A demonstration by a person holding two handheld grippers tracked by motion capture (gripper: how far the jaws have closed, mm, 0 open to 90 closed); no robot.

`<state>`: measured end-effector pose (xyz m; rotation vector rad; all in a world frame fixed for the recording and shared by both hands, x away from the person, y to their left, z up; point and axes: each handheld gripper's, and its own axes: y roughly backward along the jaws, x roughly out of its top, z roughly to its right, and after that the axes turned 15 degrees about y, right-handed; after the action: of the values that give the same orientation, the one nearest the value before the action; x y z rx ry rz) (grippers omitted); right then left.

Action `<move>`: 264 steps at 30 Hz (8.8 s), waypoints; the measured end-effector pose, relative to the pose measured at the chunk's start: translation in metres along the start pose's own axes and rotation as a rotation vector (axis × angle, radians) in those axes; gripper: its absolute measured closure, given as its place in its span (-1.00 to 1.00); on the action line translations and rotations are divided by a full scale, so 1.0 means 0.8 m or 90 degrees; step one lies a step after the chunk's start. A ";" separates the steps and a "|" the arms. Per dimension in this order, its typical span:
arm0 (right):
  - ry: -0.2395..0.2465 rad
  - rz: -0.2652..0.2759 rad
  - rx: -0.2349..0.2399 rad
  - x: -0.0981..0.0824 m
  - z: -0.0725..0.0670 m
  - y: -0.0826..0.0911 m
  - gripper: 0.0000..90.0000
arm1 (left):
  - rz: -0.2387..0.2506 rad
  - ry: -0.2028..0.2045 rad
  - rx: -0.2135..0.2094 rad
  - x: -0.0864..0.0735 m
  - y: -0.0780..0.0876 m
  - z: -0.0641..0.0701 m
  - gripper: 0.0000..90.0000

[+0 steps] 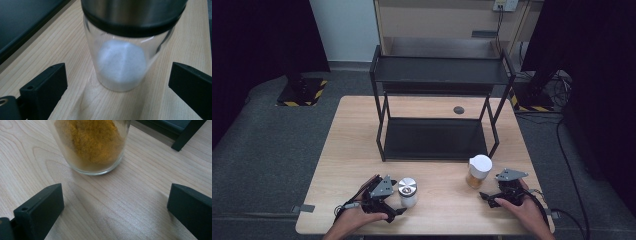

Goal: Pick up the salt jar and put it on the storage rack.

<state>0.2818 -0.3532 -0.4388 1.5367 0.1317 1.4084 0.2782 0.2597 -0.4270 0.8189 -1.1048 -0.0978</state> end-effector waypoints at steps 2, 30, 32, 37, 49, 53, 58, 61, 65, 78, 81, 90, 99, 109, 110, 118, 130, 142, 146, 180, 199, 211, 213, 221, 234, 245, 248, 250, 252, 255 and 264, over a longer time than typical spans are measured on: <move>0.000 0.000 0.000 0.000 0.000 0.000 -0.97 | 0.002 -0.002 -0.002 0.002 -0.001 0.001 -0.98; 0.000 0.000 0.000 0.000 0.000 0.000 -0.97 | 0.075 0.032 -0.030 -0.006 -0.020 -0.004 -0.64; 0.000 0.000 0.000 0.000 0.000 0.000 -0.97 | 0.083 0.035 -0.034 -0.008 -0.020 -0.006 -0.58; 0.000 0.000 0.000 0.000 0.000 0.000 -0.97 | 0.086 0.034 -0.034 -0.009 -0.021 -0.006 -0.47; 0.000 0.000 0.000 0.000 0.000 0.000 -0.97 | 0.079 0.025 -0.043 -0.005 -0.021 -0.008 -0.35; 0.000 0.000 0.000 0.000 0.000 0.000 -0.97 | 0.079 0.023 -0.051 -0.004 -0.022 -0.010 -0.35; 0.000 0.000 0.000 0.000 0.000 0.000 -0.97 | 0.079 0.005 -0.066 0.000 -0.024 -0.008 -0.35; 0.000 0.000 0.000 0.000 0.000 0.000 -0.97 | 0.084 -0.002 -0.070 0.001 -0.023 -0.007 -0.35; 0.000 0.000 0.000 0.000 0.000 0.000 -0.97 | 0.087 -0.010 -0.070 0.004 -0.021 -0.005 -0.34; 0.000 0.000 0.000 0.000 0.000 0.000 -0.97 | 0.082 -0.020 -0.086 0.013 -0.011 -0.010 -0.34; 0.000 0.000 0.000 0.000 0.000 0.000 -0.97 | 0.082 -0.024 -0.087 0.016 -0.008 -0.011 -0.34; 0.000 0.000 0.001 0.000 0.000 0.000 -0.97 | 0.066 -0.029 -0.093 0.033 -0.006 -0.016 -0.34; 0.000 0.000 0.001 0.000 0.000 0.000 -0.97 | 0.067 -0.031 -0.095 0.050 -0.007 -0.024 -0.34; -0.001 0.001 0.003 0.000 0.001 0.000 -0.97 | 0.065 -0.035 -0.097 0.079 -0.003 -0.035 -0.34; -0.001 0.001 0.003 0.000 0.001 0.000 -0.97 | 0.065 -0.035 -0.098 0.082 -0.003 -0.036 -0.34; -0.001 0.001 0.003 0.000 0.001 0.000 -0.97 | 0.064 -0.049 -0.104 0.111 -0.004 -0.043 -0.34; -0.001 0.001 0.003 0.000 0.001 0.000 -0.97 | 0.065 -0.068 -0.111 0.152 -0.001 -0.051 -0.34; -0.001 0.001 0.003 0.000 0.001 0.000 -0.97 | 0.069 -0.091 -0.098 0.213 0.021 -0.065 -0.34; -0.001 0.001 0.003 0.000 0.001 0.000 -0.97 | 0.068 -0.092 -0.091 0.234 0.030 -0.070 -0.34; -0.001 0.001 0.003 0.000 0.001 0.000 -0.97 | 0.101 -0.091 -0.052 0.348 0.098 -0.082 -0.34; -0.001 0.002 0.002 -0.001 0.001 0.000 -0.96 | 0.099 -0.097 -0.031 0.400 0.126 -0.074 -0.34; -0.002 0.001 0.002 -0.001 0.001 0.000 -0.96 | 0.119 -0.072 -0.010 0.427 0.126 -0.079 -0.34; -0.002 0.001 0.002 -0.001 0.001 0.000 -0.96 | 0.121 -0.060 0.008 0.431 0.124 -0.078 -0.34; -0.002 0.001 0.002 -0.001 0.001 0.000 -0.96 | 0.135 -0.029 0.046 0.436 0.115 -0.077 -0.34; -0.002 0.001 0.002 -0.001 0.001 0.000 -0.96 | 0.150 0.046 0.130 0.441 0.095 -0.071 -0.34; -0.002 0.001 0.002 -0.001 0.001 0.000 -0.96 | 0.148 0.096 0.146 0.446 0.077 -0.077 -0.34; -0.002 0.002 0.002 -0.001 0.001 0.000 -0.96 | 0.141 0.096 0.144 0.447 0.074 -0.079 -0.34; -0.002 0.001 0.002 -0.001 0.001 0.000 -0.96 | 0.146 0.103 0.137 0.446 0.074 -0.082 -0.34; -0.002 0.001 0.002 -0.001 0.001 0.000 -0.96 | 0.148 0.111 0.133 0.445 0.073 -0.085 -0.34; -0.002 0.001 0.002 -0.001 0.001 0.000 -0.96 | 0.143 0.113 0.134 0.448 0.072 -0.086 -0.34; -0.002 0.001 0.002 -0.001 0.001 0.000 -0.96 | 0.152 0.111 0.141 0.443 0.071 -0.083 -0.37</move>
<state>0.2820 -0.3540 -0.4390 1.5422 0.1306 1.4082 0.4837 0.1744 -0.1377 0.8674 -1.0518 0.2955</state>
